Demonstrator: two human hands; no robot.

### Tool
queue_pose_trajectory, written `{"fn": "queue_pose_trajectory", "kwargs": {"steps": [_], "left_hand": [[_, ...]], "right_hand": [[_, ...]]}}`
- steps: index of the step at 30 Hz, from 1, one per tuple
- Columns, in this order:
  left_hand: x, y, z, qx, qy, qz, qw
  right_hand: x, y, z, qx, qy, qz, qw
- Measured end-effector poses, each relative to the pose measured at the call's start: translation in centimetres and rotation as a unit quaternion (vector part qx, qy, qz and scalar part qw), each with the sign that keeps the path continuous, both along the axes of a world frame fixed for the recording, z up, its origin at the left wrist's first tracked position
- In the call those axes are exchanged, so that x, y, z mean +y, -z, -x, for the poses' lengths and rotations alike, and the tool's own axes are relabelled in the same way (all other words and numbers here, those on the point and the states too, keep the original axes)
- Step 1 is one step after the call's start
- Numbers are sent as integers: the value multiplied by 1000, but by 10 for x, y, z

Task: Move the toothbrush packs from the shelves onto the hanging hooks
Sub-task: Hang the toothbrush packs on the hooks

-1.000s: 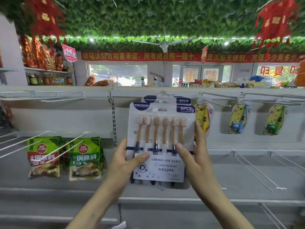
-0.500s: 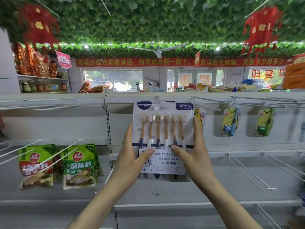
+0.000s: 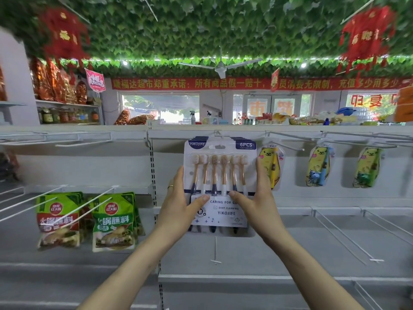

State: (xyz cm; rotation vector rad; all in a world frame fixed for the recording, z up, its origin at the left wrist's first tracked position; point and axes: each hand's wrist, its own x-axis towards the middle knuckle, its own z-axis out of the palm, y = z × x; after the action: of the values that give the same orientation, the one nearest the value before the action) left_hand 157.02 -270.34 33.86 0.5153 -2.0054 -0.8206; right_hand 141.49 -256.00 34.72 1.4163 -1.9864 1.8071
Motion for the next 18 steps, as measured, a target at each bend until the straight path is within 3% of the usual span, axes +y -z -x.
{"fn": "queue_pose_trajectory", "kwargs": {"steps": [6,18], "left_hand": [[-12,5,18,-49,-81,58,994],[-33,6,27,-60,-104,92,988]], "right_hand": [[-11,3,11,26,33,-18,999],[-29,10,21,50,105,-32,993]]}}
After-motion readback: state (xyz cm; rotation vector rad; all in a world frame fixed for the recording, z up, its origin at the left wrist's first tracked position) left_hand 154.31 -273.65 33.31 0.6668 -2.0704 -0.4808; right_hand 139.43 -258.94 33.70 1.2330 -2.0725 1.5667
